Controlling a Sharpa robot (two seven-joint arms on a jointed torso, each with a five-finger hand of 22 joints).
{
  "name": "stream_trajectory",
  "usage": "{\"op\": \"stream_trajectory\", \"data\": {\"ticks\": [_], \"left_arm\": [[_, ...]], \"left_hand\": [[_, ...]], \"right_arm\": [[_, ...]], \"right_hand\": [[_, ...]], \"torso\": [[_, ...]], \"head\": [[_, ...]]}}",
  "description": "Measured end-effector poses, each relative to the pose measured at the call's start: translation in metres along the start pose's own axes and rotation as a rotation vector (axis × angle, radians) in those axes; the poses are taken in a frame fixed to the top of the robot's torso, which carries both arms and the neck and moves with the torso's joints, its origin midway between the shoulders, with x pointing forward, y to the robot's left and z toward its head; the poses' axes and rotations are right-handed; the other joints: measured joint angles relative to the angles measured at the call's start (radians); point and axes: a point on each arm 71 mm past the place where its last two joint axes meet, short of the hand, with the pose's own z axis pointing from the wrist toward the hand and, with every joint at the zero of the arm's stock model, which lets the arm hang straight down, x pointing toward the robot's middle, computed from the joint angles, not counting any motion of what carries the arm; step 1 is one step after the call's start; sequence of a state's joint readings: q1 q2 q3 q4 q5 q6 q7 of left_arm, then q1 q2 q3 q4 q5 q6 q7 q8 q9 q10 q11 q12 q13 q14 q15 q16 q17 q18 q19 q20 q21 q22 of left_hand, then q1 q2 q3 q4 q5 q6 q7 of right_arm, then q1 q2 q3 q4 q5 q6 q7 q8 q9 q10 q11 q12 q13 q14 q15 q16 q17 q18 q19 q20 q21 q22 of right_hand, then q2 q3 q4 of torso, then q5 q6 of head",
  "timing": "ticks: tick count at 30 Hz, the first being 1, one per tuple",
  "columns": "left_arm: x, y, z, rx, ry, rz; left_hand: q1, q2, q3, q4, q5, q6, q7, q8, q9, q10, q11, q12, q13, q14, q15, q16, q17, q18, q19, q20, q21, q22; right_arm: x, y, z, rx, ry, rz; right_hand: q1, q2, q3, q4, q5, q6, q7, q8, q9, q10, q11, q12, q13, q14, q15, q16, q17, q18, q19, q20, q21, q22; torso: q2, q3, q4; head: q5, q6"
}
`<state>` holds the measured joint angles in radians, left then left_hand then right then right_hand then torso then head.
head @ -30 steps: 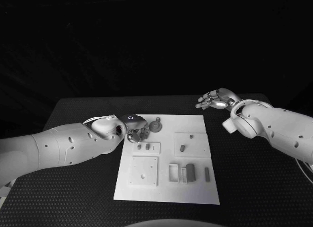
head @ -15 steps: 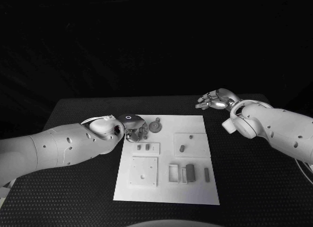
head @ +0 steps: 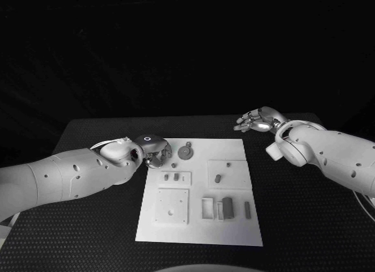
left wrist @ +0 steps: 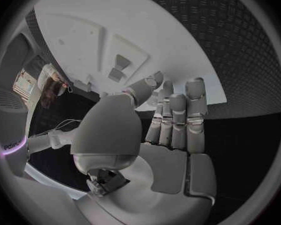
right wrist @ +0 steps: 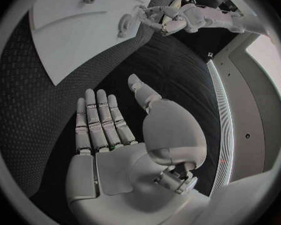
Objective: Assemble the parts on the task board
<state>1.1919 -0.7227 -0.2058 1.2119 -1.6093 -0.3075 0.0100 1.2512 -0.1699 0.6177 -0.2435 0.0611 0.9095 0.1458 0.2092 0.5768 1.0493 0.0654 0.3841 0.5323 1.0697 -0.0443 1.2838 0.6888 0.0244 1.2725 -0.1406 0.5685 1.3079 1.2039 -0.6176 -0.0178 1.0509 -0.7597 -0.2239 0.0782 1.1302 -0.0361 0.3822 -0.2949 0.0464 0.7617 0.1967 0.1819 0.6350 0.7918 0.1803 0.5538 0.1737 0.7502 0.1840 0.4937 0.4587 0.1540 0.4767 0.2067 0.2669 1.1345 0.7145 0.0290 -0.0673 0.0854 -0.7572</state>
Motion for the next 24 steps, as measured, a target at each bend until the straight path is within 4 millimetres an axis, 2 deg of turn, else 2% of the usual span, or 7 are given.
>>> {"op": "stream_trajectory", "data": {"ticks": [3, 7, 14, 16, 19, 22, 24], "left_arm": [[-0.017, 0.012, -0.002, -0.04, -0.052, -0.051], [-0.033, 0.029, -0.009, -0.107, -0.1, -0.187], [-0.049, 0.054, -0.02, -0.222, -0.146, -0.571], [-0.05, 0.058, -0.024, -0.233, -0.153, -0.689], [-0.05, 0.059, -0.027, -0.23, -0.152, -0.83], [-0.05, 0.058, -0.028, -0.216, -0.151, -0.913], [-0.051, 0.054, -0.027, -0.202, -0.154, -0.947]], "left_hand": [[0.0, 0.0, 0.007, 0.007, 0.0, 0.024, 0.005, 0.016, 0.009, -0.024, 0.011, 0.0, -0.01, -0.014, 0.01, -0.024, -0.013, 0.001, -0.017, 0.01, -0.024, -0.002], [-0.029, -0.01, 0.017, 0.023, 0.0, 0.027, 0.008, 0.021, 0.016, -0.052, 0.032, 0.0, -0.024, -0.079, 0.03, -0.123, -0.062, 0.007, -0.099, 0.032, -0.111, -0.052], [-0.098, -0.002, -0.012, 0.018, 0.0, -0.011, 0.014, 0.023, 0.026, -0.112, 0.074, -0.02, -0.071, -0.229, 0.11, -0.394, -0.185, 0.038, -0.279, 0.104, -0.338, -0.214], [-0.121, 0.0, -0.027, 0.016, 0.0, -0.033, 0.02, 0.022, 0.026, -0.146, 0.088, -0.045, -0.099, -0.26, 0.138, -0.476, -0.218, 0.045, -0.315, 0.133, -0.4, -0.268], [-0.157, 0.003, -0.049, 0.017, 0.0, -0.081, 0.037, 0.0, 0.021, -0.195, 0.109, -0.09, -0.146, -0.298, 0.173, -0.578, -0.254, 0.055, -0.355, 0.169, -0.469, -0.331], [-0.184, 0.012, -0.074, 0.022, 0.0, -0.107, 0.048, -0.009, 0.015, -0.207, 0.12, -0.11, -0.179, -0.292, 0.183, -0.621, -0.266, 0.055, -0.353, 0.177, -0.493, -0.362], [-0.19, 0.018, -0.083, 0.021, 0.0, -0.11, 0.052, -0.009, 0.015, -0.208, 0.12, -0.113, -0.196, -0.285, 0.189, -0.64, -0.268, 0.055, -0.349, 0.182, -0.499, -0.378]], "right_arm": [[-0.001, -0.001, 0.0, -0.005, 0.001, -0.043], [-0.002, -0.001, -0.001, -0.016, 0.01, -0.107], [0.005, 0.001, -0.005, -0.064, 0.061, -0.258], [0.01, 0.0, -0.008, -0.081, 0.087, -0.323], [0.016, 0.0, -0.011, -0.103, 0.115, -0.406], [0.023, 0.002, -0.014, -0.126, 0.141, -0.475], [0.029, 0.002, -0.018, -0.143, 0.165, -0.532]], "right_hand": [[0.022, 0.014, 0.018, 0.001, 0.0, 0.0, 0.0, 0.006, 0.0, 0.008, 0.0, 0.0, -0.002, 0.02, -0.006, 0.002, 0.006, 0.0, 0.004, -0.004, 0.0, 0.003], [0.023, 0.012, 0.027, 0.001, 0.0, 0.024, 0.003, 0.022, 0.004, 0.05, -0.016, 0.021, -0.001, 0.095, -0.035, 0.043, 0.026, 0.001, 0.076, -0.008, 0.028, 0.009], [0.023, 0.012, 0.042, 0.0, 0.0, 0.073, -0.012, 0.047, 0.009, 0.16, -0.063, 0.051, 0.004, 0.272, -0.124, 0.132, 0.076, 0.071, 0.256, -0.024, 0.093, 0.014], [0.029, 0.006, 0.047, 0.002, 0.0, 0.08, -0.017, 0.047, 0.009, 0.191, -0.076, 0.052, 0.004, 0.3, -0.142, 0.145, 0.086, 0.071, 0.293, -0.026, 0.099, 0.008], [0.032, -0.005, 0.05, 0.0, 0.0, 0.084, -0.016, 0.047, 0.009, 0.206, -0.084, 0.05, 0.0, 0.313, -0.151, 0.145, 0.095, 0.086, 0.315, -0.025, 0.099, 0.0], [0.039, -0.011, 0.053, 0.002, 0.0, 0.089, -0.02, 0.047, 0.006, 0.236, -0.092, 0.046, -0.002, 0.338, -0.164, 0.16, 0.106, 0.086, 0.344, -0.026, 0.103, -0.002], [0.044, -0.016, 0.059, -0.003, 0.0, 0.116, -0.028, 0.062, 0.007, 0.279, -0.106, 0.048, 0.001, 0.374, -0.175, 0.181, 0.12, 0.102, 0.371, -0.029, 0.114, -0.002]], "torso": [[-0.001, 0.0002, 0.0], [-0.001, 0.0008, -0.0001], [-0.002, 0.002, 0.0001], [-0.002, 0.0015, 0.0005], [-0.001, 0.0005, 0.0006], [-0.001, -0.0004, 0.0007], [-0.001, -0.0009, 0.0007]], "head": [[-0.003, 0.002], [-0.009, 0.006], [-0.018, 0.012], [-0.02, 0.015], [-0.023, 0.02], [-0.024, 0.024], [-0.024, 0.026]]}}
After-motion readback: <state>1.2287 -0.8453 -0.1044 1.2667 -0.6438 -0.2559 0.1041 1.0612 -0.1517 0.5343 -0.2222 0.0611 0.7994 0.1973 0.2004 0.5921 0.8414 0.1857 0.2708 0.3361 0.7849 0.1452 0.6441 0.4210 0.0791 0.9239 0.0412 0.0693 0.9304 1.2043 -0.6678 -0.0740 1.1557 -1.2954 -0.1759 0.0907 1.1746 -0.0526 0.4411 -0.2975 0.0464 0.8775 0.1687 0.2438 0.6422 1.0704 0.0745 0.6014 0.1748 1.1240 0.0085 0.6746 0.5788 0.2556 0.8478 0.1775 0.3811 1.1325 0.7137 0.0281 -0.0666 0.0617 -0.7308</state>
